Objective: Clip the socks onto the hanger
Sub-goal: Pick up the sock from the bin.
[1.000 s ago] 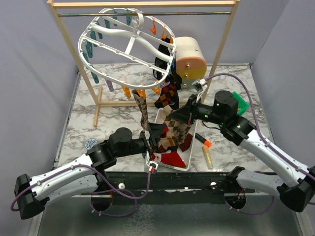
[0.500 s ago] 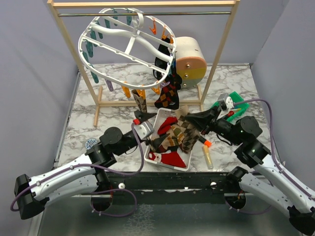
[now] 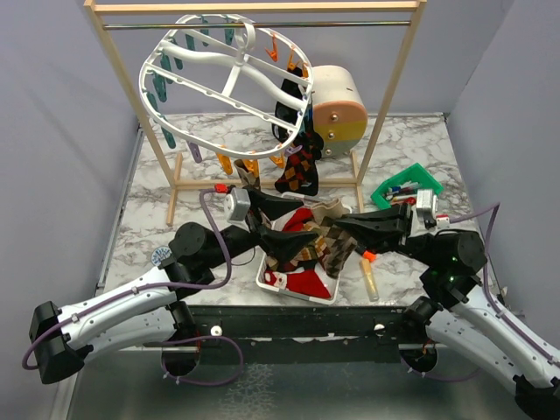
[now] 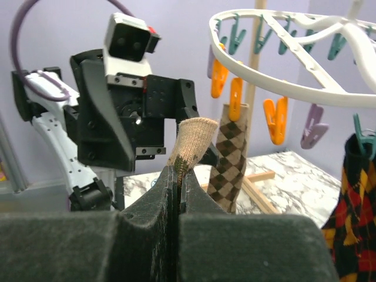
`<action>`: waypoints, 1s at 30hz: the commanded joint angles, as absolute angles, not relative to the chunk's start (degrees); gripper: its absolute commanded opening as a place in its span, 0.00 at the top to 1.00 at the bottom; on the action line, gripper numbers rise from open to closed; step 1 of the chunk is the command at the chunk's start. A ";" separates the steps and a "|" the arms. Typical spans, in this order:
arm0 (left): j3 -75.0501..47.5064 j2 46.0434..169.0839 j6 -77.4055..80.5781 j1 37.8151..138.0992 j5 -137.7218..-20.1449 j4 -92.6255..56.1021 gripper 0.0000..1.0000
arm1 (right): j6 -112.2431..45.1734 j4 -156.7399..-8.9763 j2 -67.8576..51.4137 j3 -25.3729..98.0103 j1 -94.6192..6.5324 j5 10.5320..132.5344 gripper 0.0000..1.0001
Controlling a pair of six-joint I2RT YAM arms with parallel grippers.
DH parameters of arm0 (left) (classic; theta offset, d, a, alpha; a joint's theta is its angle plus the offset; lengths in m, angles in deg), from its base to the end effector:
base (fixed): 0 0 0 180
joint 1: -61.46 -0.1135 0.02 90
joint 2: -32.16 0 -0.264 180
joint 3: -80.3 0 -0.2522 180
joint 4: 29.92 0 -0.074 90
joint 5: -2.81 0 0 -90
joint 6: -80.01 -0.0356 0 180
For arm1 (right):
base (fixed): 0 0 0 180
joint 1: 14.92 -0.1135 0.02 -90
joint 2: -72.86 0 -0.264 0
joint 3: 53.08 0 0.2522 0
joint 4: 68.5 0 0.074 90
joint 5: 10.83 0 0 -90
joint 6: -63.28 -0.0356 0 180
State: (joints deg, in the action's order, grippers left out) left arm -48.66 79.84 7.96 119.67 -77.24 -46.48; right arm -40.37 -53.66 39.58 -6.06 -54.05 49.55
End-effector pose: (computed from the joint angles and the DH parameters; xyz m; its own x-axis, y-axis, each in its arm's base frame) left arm 0.0983 -0.1703 0.3606 -0.1136 -0.3929 -0.9126 0.9332 0.2730 -0.2337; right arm 0.0947 0.0998 0.3685 0.1517 0.3879 -0.9091 -0.9479 0.3179 -0.0225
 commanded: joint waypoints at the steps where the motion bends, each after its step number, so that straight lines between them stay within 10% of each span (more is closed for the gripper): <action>1: -49.81 79.57 17.57 119.82 -76.48 -57.89 0.20 | -43.58 -45.33 39.93 -7.29 -54.00 43.44 0.99; 4: -49.79 80.57 17.34 119.82 -74.93 -60.40 0.52 | -45.26 -42.56 39.15 -7.64 -53.96 40.91 1.00; 7: -49.32 81.14 16.11 119.82 -74.68 -61.48 0.61 | -46.89 -41.18 38.24 -7.45 -53.98 38.78 0.99; 18: -46.37 84.49 16.11 119.82 -67.64 -62.18 0.53 | -51.80 -36.30 38.64 -8.81 -54.00 37.36 0.99; 25: -47.71 84.65 18.46 119.82 -62.99 -64.80 0.20 | -52.81 -35.55 39.44 -10.14 -54.01 37.75 0.99; 30: -47.75 85.94 18.95 119.82 -60.84 -67.39 0.27 | -53.65 -34.60 38.43 -9.81 -53.99 36.81 0.99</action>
State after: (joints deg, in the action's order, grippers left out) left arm -47.86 85.11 17.67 119.67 -65.13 -63.42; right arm -52.39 -37.29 38.79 -9.91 -54.05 38.64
